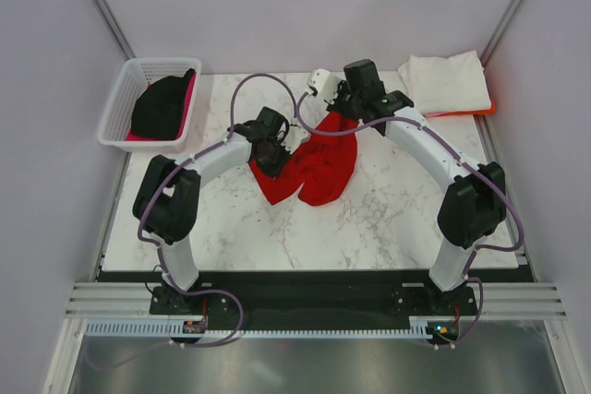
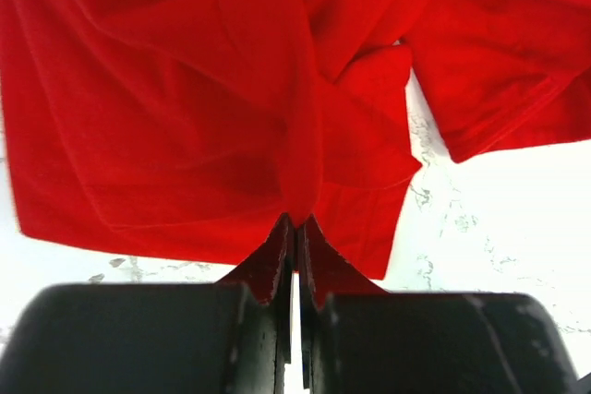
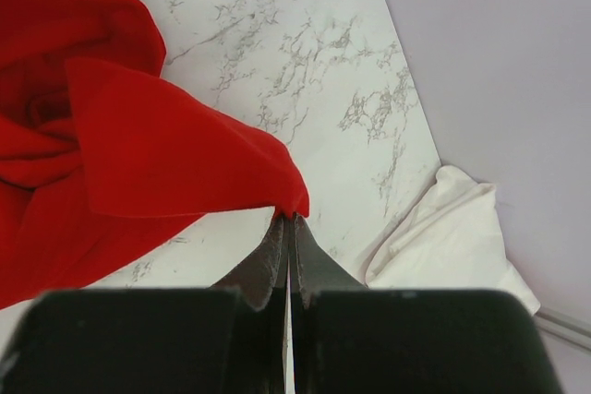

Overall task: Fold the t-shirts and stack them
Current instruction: Flatten the tshirt out

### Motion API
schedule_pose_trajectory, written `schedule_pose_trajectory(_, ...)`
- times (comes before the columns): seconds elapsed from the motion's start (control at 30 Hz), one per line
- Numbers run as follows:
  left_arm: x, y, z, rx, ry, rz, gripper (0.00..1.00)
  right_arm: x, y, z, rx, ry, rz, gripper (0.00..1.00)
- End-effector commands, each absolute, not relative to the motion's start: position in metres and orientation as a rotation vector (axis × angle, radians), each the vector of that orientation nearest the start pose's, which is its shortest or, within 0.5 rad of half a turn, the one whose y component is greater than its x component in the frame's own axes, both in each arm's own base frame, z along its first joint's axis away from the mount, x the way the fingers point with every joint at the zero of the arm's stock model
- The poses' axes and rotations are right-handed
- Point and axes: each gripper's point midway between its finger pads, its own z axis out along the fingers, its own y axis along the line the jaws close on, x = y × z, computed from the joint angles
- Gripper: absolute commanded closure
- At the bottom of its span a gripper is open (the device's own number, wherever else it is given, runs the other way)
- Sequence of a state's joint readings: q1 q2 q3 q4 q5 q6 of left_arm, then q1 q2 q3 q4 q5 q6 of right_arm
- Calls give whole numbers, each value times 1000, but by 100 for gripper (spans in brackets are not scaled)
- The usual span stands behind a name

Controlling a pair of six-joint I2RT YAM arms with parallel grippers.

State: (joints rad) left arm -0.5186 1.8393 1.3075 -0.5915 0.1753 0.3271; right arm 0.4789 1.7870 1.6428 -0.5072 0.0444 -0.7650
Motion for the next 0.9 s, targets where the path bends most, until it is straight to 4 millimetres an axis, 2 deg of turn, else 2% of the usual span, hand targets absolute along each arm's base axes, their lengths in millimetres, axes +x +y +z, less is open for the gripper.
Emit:
schedule_pose_trajectory(0.0,365,-216,91,1169,2308,-218,98,470,194,253,-1190,1777,-236,100)
schedule_pose_trajectory(0.03,369,-213,111,1154,2264,-189,98,468,190,262,-1174,1764,-247,100)
schedule_pose_trajectory(0.1,371,-207,139,1146,2203,-149,98,468,183,279,-1116,1758,-271,100)
schedule_pose_trajectory(0.13,372,-201,166,1119,2146,-111,98,464,177,297,-1074,1739,-281,100)
schedule_pose_trajectory(0.2,372,-189,200,1104,2077,-62,98,456,166,328,-991,1711,-290,100)
schedule_pose_trajectory(0.23,368,-181,227,1076,2021,-37,98,453,161,338,-964,1701,-294,100)
schedule_pose_trajectory(0.27,367,-172,240,1073,1994,-7,98,450,156,348,-931,1695,-300,100)
schedule_pose_trajectory(0.3,367,-166,254,1057,1965,12,98,443,144,366,-873,1681,-308,100)
schedule_pose_trajectory(0.33,361,-160,265,1053,1948,26,98,438,139,374,-831,1683,-292,100)
schedule_pose_trajectory(0.37,356,-149,284,1033,1910,68,98,433,132,383,-801,1681,-293,100)
schedule_pose_trajectory(0.4,352,-145,296,1023,1884,84,98,425,120,400,-753,1662,-306,100)
schedule_pose_trajectory(0.43,347,-139,304,1018,1877,105,98,419,114,408,-731,1653,-313,100)
schedule_pose_trajectory(0.5,335,-128,333,984,1814,138,98,404,103,431,-704,1614,-332,100)
schedule_pose_trajectory(0.57,326,-118,346,957,1804,168,98,392,96,449,-683,1591,-346,100)
schedule_pose_trajectory(0.6,319,-114,363,936,1769,173,98,383,91,462,-658,1570,-351,100)
schedule_pose_trajectory(0.67,309,-107,376,940,1743,193,98,369,82,483,-608,1546,-352,100)
schedule_pose_trajectory(0.7,303,-102,390,924,1710,204,98,359,78,495,-588,1522,-349,100)
schedule_pose_trajectory(0.87,284,-85,425,897,1645,260,98,324,59,528,-511,1465,-345,100)
